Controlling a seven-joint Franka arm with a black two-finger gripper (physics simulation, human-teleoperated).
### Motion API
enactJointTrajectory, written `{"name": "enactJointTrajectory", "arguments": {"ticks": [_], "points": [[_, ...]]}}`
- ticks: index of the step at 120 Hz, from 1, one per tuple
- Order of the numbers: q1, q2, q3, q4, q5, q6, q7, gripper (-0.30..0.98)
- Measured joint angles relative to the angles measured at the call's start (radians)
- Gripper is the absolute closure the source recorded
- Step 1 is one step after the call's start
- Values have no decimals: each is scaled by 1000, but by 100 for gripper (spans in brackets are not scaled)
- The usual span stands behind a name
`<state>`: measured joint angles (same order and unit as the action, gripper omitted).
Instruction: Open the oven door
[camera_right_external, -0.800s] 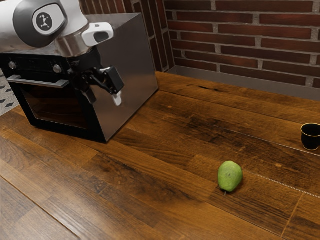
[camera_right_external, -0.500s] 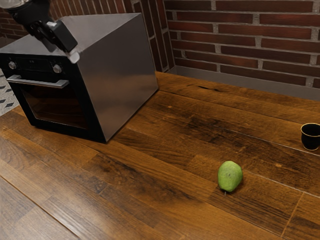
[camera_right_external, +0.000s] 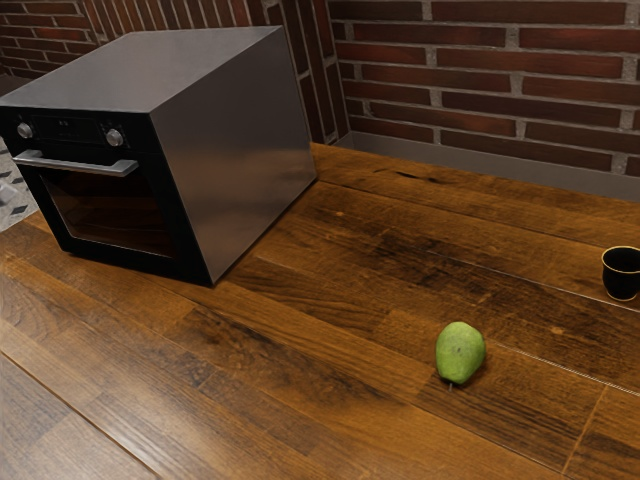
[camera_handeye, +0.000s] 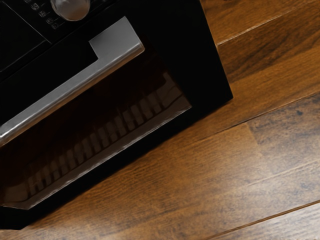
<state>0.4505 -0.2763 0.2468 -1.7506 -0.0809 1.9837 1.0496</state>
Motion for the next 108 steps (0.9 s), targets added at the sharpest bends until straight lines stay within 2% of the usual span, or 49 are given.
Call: {"name": "enactJointTrajectory", "arguments": {"ticks": [30, 45, 59, 83, 108], "points": [[9, 39, 37, 27, -41, 49, 208, 0], [10, 206, 85, 166, -99, 41, 271, 0], [37, 304, 93, 240, -142, 37, 317, 0], [16, 426, 82, 365, -175, 30, 379, 0], [10, 464, 73, 387, -198, 31, 427, 0]]}}
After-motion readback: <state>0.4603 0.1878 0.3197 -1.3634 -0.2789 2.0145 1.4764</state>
